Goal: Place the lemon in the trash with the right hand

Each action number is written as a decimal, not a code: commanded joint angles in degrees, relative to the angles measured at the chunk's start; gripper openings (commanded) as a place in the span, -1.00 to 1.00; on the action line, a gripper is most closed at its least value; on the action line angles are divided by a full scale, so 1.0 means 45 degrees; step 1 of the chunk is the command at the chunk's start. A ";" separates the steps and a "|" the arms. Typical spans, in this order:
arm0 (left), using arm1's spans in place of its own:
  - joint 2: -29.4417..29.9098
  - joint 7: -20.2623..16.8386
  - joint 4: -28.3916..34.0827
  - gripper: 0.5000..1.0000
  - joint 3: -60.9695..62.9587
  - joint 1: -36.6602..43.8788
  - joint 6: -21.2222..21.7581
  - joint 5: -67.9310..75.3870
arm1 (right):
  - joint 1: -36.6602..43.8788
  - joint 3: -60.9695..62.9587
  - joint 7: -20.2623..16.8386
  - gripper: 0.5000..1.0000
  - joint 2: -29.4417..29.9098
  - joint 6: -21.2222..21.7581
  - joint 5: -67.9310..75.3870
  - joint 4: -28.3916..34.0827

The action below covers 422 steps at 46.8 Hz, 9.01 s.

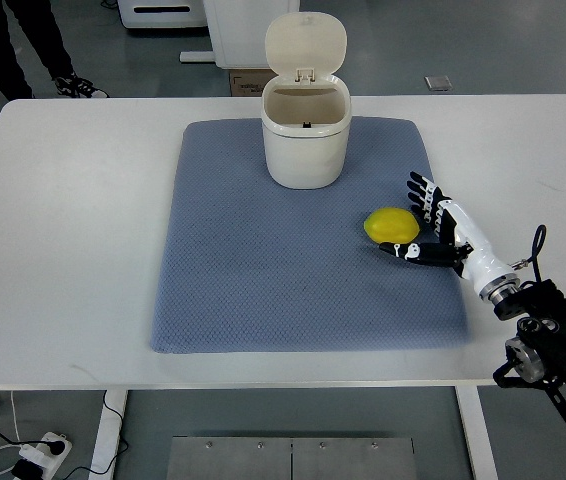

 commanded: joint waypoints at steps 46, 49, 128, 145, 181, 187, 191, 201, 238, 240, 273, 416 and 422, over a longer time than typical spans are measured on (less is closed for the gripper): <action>0.0000 0.0000 0.0000 1.00 0.0000 0.0000 -0.0001 0.0001 | 0.0057 -0.0449 0.0834 0.43 0.0178 -0.0265 -0.0099 -0.0712; 0.0000 0.0000 0.0000 1.00 0.0000 0.0000 -0.0001 0.0001 | 0.0057 -0.0528 0.0932 0.37 0.0178 -0.0323 -0.0119 -0.0790; 0.0000 0.0000 0.0000 1.00 0.0000 0.0000 -0.0001 0.0001 | 0.5016 -0.2968 -0.1821 -1.00 -0.2087 -0.1789 0.0330 -0.0693; 0.0000 0.0000 0.0000 1.00 0.0000 0.0000 -0.0001 0.0001 | 0.7869 -0.5292 -0.2817 -1.00 -0.1951 -0.1808 0.1014 -0.1220; 0.0000 0.0000 0.0000 1.00 0.0000 0.0000 -0.0001 0.0001 | 1.0253 -0.7617 -0.3638 -1.00 0.0900 -0.2003 0.0994 -0.3095; 0.0000 0.0000 0.0000 1.00 0.0000 0.0000 -0.0001 0.0001 | 1.0253 -0.7676 -0.3599 -1.00 0.1408 -0.2120 0.0975 -0.3563; 0.0000 0.0000 0.0000 1.00 0.0000 0.0000 -0.0001 0.0001 | 1.0214 -0.7676 -0.3579 -1.00 0.1525 -0.2238 0.0975 -0.3837; 0.0000 0.0000 0.0000 1.00 0.0000 0.0000 -0.0001 0.0001 | 1.0097 -0.7754 -0.3521 -1.00 0.1819 -0.2414 0.0975 -0.4267; 0.0000 0.0000 0.0000 1.00 0.0000 0.0000 -0.0001 0.0001 | 0.9960 -0.7715 -0.3501 0.90 0.1819 -0.2472 0.1073 -0.4228; 0.0000 0.0000 0.0000 1.00 0.0000 0.0000 -0.0001 0.0001 | 0.9940 -0.7715 -0.3501 0.90 0.1819 -0.2472 0.1073 -0.4209; 0.0000 0.0000 0.0000 1.00 0.0000 0.0000 -0.0001 0.0001 | 0.9530 -0.7579 -0.4009 0.89 -0.0387 -0.1808 0.1658 -0.2100; 0.0000 0.0000 0.0000 1.00 0.0000 0.0000 -0.0001 0.0001 | -0.0099 0.5117 -0.0982 1.00 0.2249 -0.1964 0.4510 0.1260; 0.0000 0.0000 0.0000 1.00 0.0000 0.0000 -0.0001 0.0001 | -0.0197 0.4844 -0.0943 1.00 0.2249 -0.1945 0.4530 0.1260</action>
